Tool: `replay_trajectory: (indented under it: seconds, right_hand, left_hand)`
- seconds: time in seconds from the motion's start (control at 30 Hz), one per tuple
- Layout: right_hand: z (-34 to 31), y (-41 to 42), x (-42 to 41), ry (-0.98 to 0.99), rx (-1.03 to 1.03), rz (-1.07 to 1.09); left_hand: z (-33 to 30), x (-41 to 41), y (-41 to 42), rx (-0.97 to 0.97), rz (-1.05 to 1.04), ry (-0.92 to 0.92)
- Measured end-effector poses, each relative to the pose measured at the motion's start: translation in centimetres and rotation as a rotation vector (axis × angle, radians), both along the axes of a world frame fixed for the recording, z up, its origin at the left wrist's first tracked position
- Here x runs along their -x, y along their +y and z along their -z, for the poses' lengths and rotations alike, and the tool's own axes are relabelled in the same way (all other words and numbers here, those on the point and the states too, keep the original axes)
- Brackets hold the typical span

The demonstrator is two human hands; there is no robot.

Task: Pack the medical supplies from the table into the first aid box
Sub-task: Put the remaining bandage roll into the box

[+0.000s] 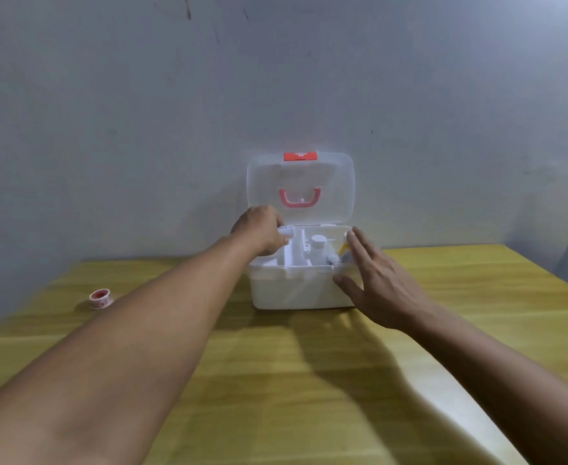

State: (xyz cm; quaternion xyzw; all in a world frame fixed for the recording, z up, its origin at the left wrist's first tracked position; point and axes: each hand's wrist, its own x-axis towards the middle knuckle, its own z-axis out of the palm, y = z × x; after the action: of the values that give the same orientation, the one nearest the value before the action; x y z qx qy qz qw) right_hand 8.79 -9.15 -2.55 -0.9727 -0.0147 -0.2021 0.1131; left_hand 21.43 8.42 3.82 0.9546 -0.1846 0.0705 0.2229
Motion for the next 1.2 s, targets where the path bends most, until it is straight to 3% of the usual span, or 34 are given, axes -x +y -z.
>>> replay_trajectory:
  seconds: [0.1, 0.23, 0.43, 0.57, 0.67, 0.8, 0.93, 1.2]
  right_hand:
    - [0.2, -0.1, -0.1, -0.006, 0.007, -0.002]
    - [0.5, 0.0, -0.3, -0.012, 0.009, -0.004]
    - [0.5, 0.0, -0.3, -0.001, -0.001, -0.001]
    - [0.2, 0.1, -0.1, 0.015, -0.012, 0.003]
    - [0.0, 0.8, 0.2, -0.002, -0.004, 0.036]
    - [-0.5, 2.7, 0.4, -0.059, 0.095, -0.006]
    - [-1.0, 5.0, -0.1, -0.1, 0.251, -0.135]
    - [-0.8, 7.8, -1.7, -0.058, 0.422, -0.132]
  left_hand:
    - [0.4, -0.4, -0.5, -0.05, -0.045, -0.013]
    - [-0.1, -0.5, -1.6, 0.067, -0.141, -0.062]
    - [-0.7, -0.2, -3.0, 0.24, -0.205, 0.141]
    - [0.5, -0.3, -2.3, 0.075, -0.181, -0.011]
    - [1.7, 0.1, -1.5, -0.076, -0.05, 0.039]
    - [2.6, 0.3, -0.8, 0.045, 0.002, 0.157]
    - [1.7, 0.4, 1.1, 0.281, -0.022, 0.075]
    - [3.4, -0.4, 10.9, 0.213, -0.26, 0.015]
